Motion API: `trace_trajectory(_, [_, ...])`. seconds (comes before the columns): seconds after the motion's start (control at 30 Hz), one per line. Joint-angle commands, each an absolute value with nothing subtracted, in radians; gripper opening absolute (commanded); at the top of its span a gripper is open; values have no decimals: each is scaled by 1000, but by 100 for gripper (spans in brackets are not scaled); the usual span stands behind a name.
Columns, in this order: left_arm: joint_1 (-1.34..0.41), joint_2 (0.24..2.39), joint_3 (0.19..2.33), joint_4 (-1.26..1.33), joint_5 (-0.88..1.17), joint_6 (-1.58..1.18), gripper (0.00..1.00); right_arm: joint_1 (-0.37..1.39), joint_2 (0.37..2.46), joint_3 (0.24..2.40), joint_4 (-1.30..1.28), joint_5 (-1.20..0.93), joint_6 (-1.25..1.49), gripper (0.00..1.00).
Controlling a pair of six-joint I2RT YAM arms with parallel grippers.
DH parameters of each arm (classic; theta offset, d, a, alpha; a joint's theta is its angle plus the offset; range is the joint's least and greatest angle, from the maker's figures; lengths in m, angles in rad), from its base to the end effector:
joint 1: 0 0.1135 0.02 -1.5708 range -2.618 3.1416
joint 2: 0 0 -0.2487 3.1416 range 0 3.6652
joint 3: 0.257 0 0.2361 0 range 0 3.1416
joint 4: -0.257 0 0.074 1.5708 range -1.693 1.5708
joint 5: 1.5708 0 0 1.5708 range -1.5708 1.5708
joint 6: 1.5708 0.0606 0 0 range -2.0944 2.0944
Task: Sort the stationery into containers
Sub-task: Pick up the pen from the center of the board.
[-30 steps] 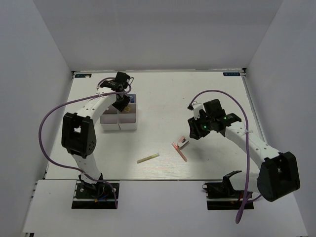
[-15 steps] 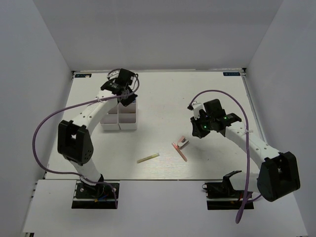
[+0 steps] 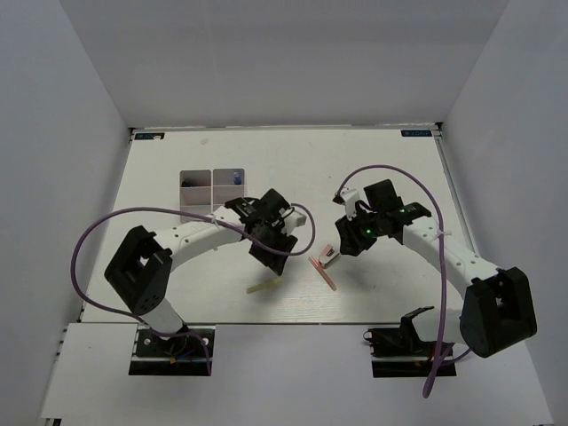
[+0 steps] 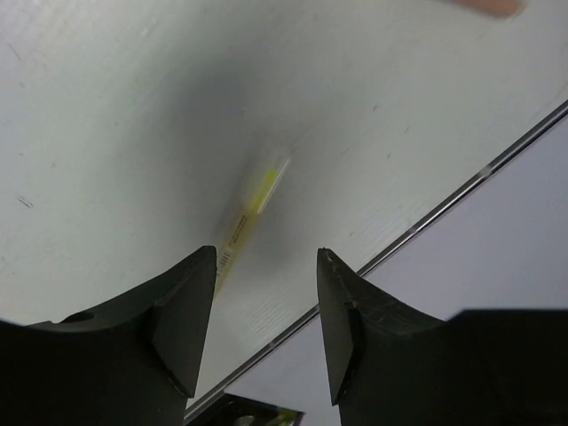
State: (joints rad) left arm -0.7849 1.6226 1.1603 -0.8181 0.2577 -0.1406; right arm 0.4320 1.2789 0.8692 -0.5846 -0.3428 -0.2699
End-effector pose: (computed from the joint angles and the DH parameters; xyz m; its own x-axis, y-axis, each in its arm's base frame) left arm 0.2027 -0.2244 0.1867 -0.7741 0.5819 -0.2493 0.6328 0.7212 -0.2819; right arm 0.2214 0.1245 0.2059 -0.5843 -0.5459 -0.6005 -0.7434 0.6568 0.1263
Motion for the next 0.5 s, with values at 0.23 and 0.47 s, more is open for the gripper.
trace_trajectory(0.23, [-888,1597,1026,-621,114,49,60,423,1282,888,-589,-333,-267,52])
trace_trajectory(0.47, [-917,1640,986,-554,106,23,60,403,1240,885,-586,-302,-270,53])
